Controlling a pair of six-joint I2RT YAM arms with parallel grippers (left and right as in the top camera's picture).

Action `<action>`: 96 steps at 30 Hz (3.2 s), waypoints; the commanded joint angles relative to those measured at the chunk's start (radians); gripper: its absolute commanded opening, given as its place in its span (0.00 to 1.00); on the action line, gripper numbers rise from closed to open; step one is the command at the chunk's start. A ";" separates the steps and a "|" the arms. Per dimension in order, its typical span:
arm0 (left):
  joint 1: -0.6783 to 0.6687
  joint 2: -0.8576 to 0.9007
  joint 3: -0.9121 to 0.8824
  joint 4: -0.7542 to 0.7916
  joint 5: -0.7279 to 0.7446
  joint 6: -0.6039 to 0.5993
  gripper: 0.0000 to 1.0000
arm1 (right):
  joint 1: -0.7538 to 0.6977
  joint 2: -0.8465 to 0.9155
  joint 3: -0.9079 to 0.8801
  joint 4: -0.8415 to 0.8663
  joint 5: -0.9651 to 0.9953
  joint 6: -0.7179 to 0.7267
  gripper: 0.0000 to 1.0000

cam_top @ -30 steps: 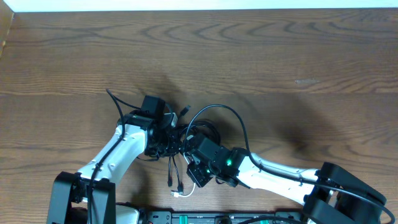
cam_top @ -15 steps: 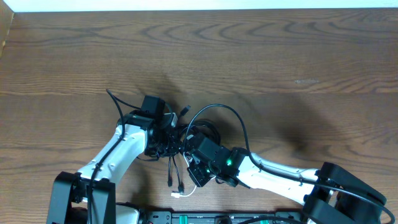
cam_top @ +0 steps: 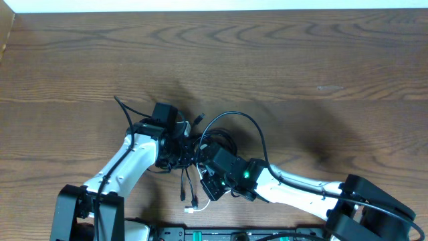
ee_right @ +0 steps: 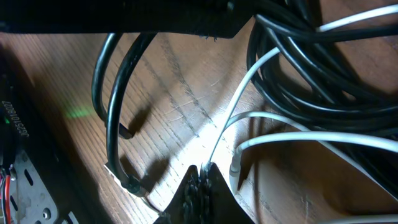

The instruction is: Untangle cables

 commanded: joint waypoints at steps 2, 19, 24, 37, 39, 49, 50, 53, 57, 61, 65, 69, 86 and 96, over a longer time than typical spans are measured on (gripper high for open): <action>0.005 0.007 -0.007 0.002 -0.014 0.014 0.09 | -0.036 -0.048 0.013 0.019 -0.117 -0.007 0.01; 0.005 0.007 -0.007 0.002 -0.013 0.014 0.09 | -0.064 -0.550 0.013 -0.074 -0.120 -0.169 0.01; 0.005 0.007 -0.007 0.001 -0.013 0.014 0.08 | -0.065 -0.693 0.013 -0.084 -0.097 -0.203 0.01; 0.005 0.007 -0.007 0.019 -0.013 0.014 0.08 | -0.061 -0.745 0.011 -0.294 0.033 -0.202 0.44; 0.005 0.007 -0.007 0.020 -0.013 0.013 0.08 | -0.057 -0.691 0.011 -0.301 0.029 -0.202 0.50; 0.005 0.007 -0.007 0.019 -0.013 0.014 0.08 | -0.014 -0.270 0.011 -0.088 0.030 -0.202 0.51; 0.005 0.007 -0.007 0.018 -0.013 0.014 0.08 | -0.014 -0.238 0.011 -0.072 0.031 -0.203 0.51; 0.005 0.007 -0.007 0.018 -0.013 0.014 0.08 | -0.015 -0.163 0.011 -0.040 0.037 -0.202 0.50; 0.005 0.007 -0.007 0.019 -0.013 0.014 0.09 | -0.015 -0.111 0.011 -0.027 0.036 -0.202 0.48; 0.005 0.007 -0.007 0.019 -0.013 0.014 0.08 | -0.004 -0.082 0.011 -0.029 0.015 -0.189 0.38; 0.005 0.007 -0.007 0.019 -0.013 0.014 0.08 | 0.011 -0.071 0.011 -0.035 0.011 -0.187 0.24; 0.005 0.007 -0.007 0.019 -0.013 0.014 0.08 | 0.012 -0.071 0.011 -0.037 0.011 -0.187 0.29; 0.005 0.007 -0.007 0.018 -0.013 0.014 0.08 | 0.012 -0.073 -0.008 -0.044 0.036 -0.188 0.01; 0.005 0.007 -0.007 0.019 -0.013 0.014 0.30 | -0.026 -0.311 -0.004 -0.032 -0.151 -0.156 0.01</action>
